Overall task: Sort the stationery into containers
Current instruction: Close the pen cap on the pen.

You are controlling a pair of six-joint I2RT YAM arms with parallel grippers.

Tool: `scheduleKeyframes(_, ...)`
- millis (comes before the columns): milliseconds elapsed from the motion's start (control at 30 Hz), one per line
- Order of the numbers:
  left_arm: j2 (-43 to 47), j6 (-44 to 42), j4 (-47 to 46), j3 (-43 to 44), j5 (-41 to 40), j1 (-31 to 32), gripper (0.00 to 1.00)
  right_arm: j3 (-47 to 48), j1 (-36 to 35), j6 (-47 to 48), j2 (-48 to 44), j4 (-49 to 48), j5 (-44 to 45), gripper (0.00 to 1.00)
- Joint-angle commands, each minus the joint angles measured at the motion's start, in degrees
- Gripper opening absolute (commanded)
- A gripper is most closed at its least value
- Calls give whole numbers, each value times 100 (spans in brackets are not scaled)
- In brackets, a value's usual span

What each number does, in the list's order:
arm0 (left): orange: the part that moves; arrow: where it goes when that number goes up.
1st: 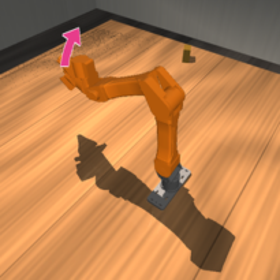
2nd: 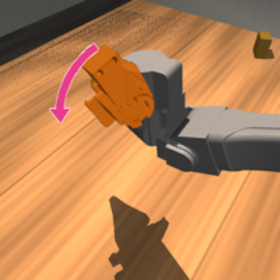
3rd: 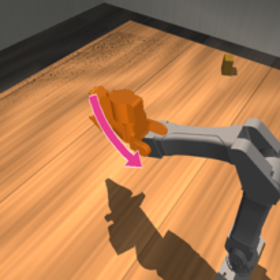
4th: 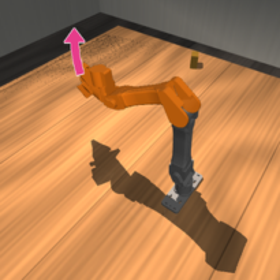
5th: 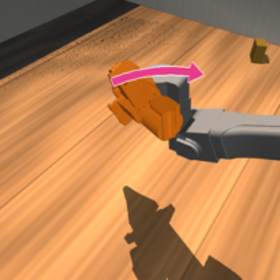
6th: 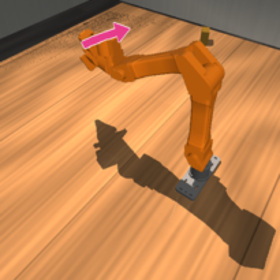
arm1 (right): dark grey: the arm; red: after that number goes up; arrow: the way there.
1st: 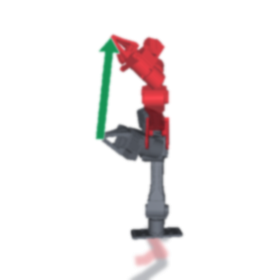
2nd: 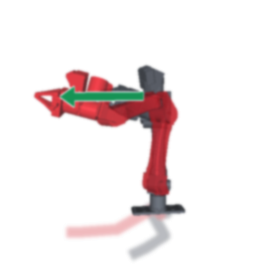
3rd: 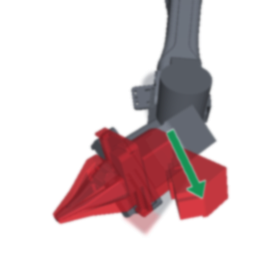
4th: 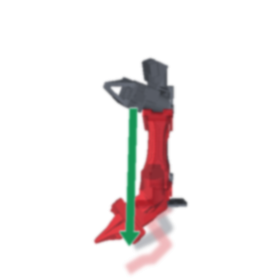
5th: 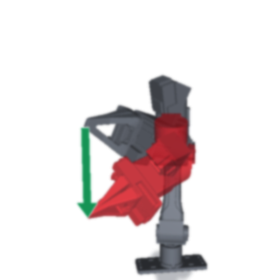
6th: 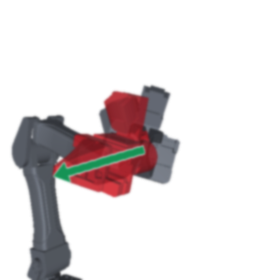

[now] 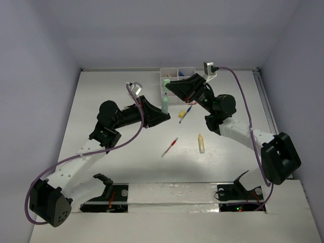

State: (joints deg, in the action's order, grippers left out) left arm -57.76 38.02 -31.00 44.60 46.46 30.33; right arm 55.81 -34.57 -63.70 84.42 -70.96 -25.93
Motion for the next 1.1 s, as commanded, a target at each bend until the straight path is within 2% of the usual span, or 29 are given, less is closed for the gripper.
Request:
scheduleKeyframes(0, 45, -58, -257, 5, 74, 17, 0, 158, -33, -2, -49, -437, 62, 0)
scheduleKeyframes(733, 265, -102, -292, 31, -172, -36, 0, -413, -200, 16, 4, -831, -184, 0)
scheduleKeyframes(1067, 537, 504, -1214, -188, -567, -36, 0, -747, -357, -195, 162, -1596, -298, 0)
